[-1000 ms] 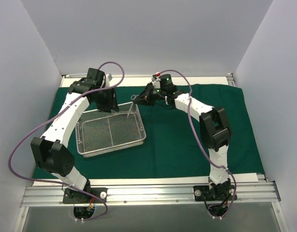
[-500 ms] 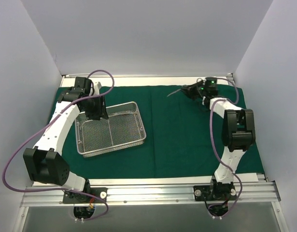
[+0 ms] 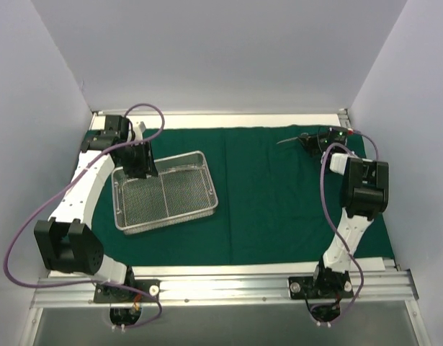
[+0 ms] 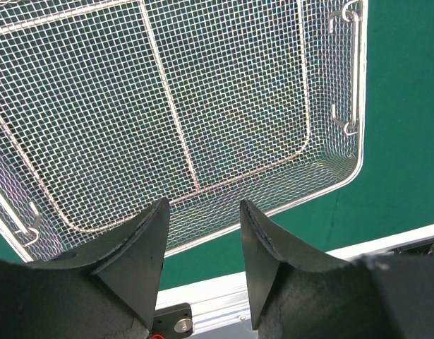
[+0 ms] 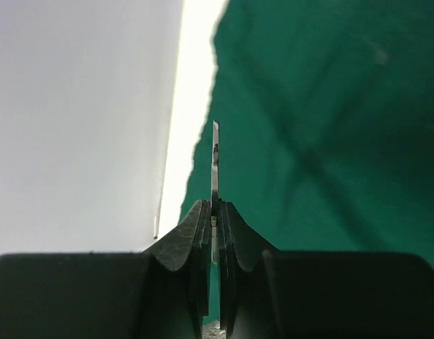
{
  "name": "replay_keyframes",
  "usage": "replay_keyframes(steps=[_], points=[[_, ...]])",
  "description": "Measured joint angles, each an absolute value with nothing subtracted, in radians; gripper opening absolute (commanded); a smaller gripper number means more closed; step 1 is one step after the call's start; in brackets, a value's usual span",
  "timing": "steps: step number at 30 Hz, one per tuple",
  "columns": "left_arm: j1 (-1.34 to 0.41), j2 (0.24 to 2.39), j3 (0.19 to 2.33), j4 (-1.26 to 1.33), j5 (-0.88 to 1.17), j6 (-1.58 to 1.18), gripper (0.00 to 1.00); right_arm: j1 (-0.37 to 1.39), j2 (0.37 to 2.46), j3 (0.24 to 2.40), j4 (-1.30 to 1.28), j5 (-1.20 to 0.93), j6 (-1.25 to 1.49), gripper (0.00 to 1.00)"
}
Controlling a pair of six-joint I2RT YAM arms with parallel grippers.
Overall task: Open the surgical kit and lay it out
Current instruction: Place the medical item in the surgical kit.
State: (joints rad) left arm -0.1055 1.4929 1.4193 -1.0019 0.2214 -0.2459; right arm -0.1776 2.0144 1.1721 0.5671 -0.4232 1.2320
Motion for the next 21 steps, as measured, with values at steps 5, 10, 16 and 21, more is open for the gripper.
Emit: replay_keyframes(steps=[5,10,16,21], points=[[-0.101,1.504,1.420,-1.005,0.221,-0.246,0.53,-0.187,2.060,1.103,0.597,-0.422,1.238,0.00],[-0.093,1.508,1.420,-1.006,0.222,-0.247,0.53,-0.210,2.077,1.040,0.659,-0.419,1.256,0.00],[-0.083,1.524,1.422,-1.006,0.224,-0.250,0.53,-0.222,2.077,0.987,0.755,-0.391,1.296,0.00],[-0.083,1.526,1.422,-1.006,0.225,-0.251,0.53,-0.222,2.077,0.956,0.806,-0.379,1.333,0.00]])
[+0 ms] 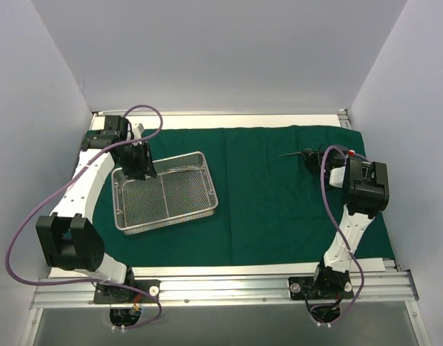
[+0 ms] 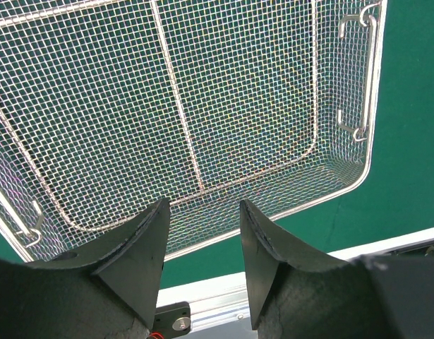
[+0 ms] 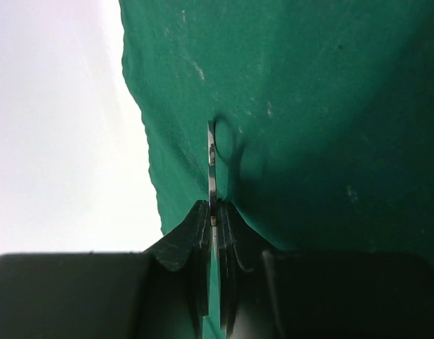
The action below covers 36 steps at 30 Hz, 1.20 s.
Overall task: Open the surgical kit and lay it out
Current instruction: Place the medical item in the surgical kit.
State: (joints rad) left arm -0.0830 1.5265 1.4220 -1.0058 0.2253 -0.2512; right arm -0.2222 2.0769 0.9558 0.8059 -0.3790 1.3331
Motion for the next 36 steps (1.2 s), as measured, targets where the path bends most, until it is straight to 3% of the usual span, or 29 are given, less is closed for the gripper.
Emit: replay_keyframes(steps=[3,7,11,14,20,24,27,32,36], points=[[-0.083,1.526,1.422,-1.006,0.226,-0.252,0.53,-0.222,2.077,0.950,0.818,-0.373,1.342,0.01],[-0.083,1.526,1.422,-1.006,0.227,-0.254,0.53,-0.222,2.077,0.942,0.823,-0.371,1.355,0.16],[-0.081,1.526,1.422,-1.005,0.237,-0.257,0.53,-0.222,2.067,0.941,0.815,-0.369,1.365,0.39],[-0.079,1.526,1.422,-1.002,0.242,-0.259,0.53,-0.221,2.027,0.941,0.756,-0.354,1.356,0.47],[-0.076,1.526,1.421,-0.989,0.247,-0.268,0.53,-0.220,1.890,0.968,0.483,-0.337,1.290,0.49],[-0.076,1.529,1.420,-0.972,0.257,-0.280,0.54,-0.192,1.810,1.172,0.174,-0.317,1.131,0.48],[-0.076,1.537,1.417,-0.953,0.276,-0.297,0.55,-0.115,1.821,1.463,-0.022,-0.302,0.946,0.47],[-0.077,1.549,1.387,-0.915,0.324,-0.325,0.57,0.158,1.914,1.898,-0.171,-0.334,0.651,0.53],[-0.077,1.562,1.377,-0.913,0.324,-0.352,0.57,0.379,2.009,2.042,-0.274,-0.378,0.440,0.59]])
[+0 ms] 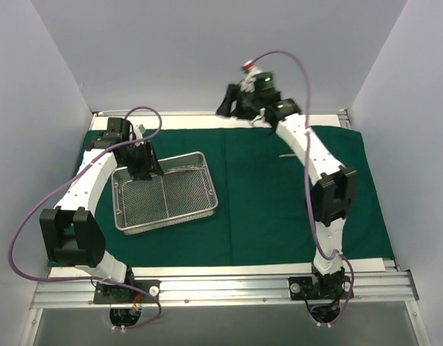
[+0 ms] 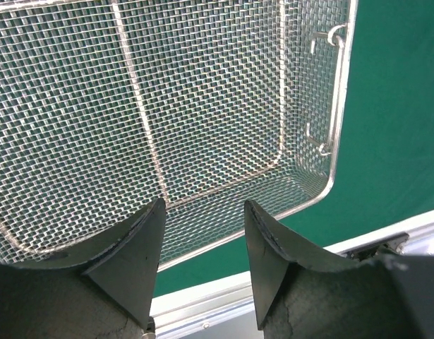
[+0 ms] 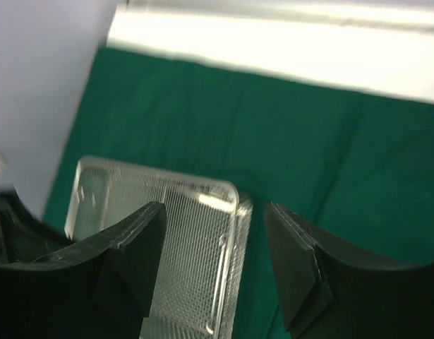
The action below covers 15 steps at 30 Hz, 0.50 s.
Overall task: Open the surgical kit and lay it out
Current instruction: Pick up the medical item from the container.
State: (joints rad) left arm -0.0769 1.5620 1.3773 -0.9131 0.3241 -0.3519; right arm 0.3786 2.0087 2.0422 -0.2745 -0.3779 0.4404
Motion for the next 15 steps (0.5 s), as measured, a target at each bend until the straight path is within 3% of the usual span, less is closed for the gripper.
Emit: replay_keyframes(steps=[4,15], points=[[-0.077,1.555,1.377,-0.925,0.268,-0.369,0.57,0.522,2.097,2.048,-0.356,-0.402,0.311,0.58],[-0.077,1.483,1.328,-1.017,0.110,-0.389,0.57,0.699,2.180,2.049,-0.415,-0.369,0.146,0.61]])
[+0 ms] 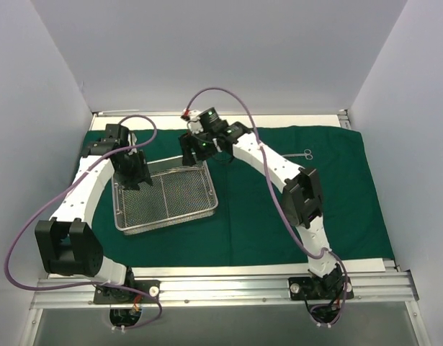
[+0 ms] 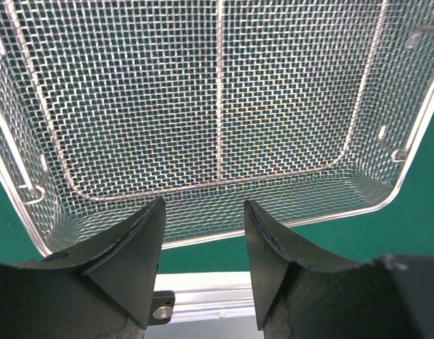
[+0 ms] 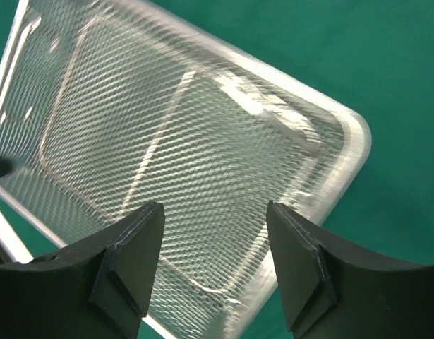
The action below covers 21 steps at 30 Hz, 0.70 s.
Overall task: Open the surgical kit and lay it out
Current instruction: Pick up the medical item from the container.
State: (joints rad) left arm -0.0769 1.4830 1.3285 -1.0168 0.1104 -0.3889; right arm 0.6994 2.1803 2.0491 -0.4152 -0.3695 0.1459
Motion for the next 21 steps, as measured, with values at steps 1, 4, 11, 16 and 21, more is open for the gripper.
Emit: replay_keyframes(steps=[1,4,11,16,21], points=[[-0.077,1.483,1.325,-1.019,0.105,-0.389,0.57,0.721,2.186,2.054,-0.416,-0.369,0.134,0.63],[-0.077,1.481,1.325,-1.022,0.088,-0.389,0.57,0.778,2.226,2.086,-0.413,-0.366,0.105,0.66],[-0.077,1.454,1.319,-1.030,0.037,-0.389,0.57,0.856,2.357,2.133,-0.402,-0.271,0.043,0.74],[-0.077,1.431,1.311,-1.026,0.034,-0.390,0.57,0.852,2.388,2.123,-0.397,-0.171,-0.017,0.75],[-0.080,1.404,1.266,-1.021,0.035,-0.390,0.57,0.850,2.388,2.116,-0.361,-0.078,-0.060,0.75]])
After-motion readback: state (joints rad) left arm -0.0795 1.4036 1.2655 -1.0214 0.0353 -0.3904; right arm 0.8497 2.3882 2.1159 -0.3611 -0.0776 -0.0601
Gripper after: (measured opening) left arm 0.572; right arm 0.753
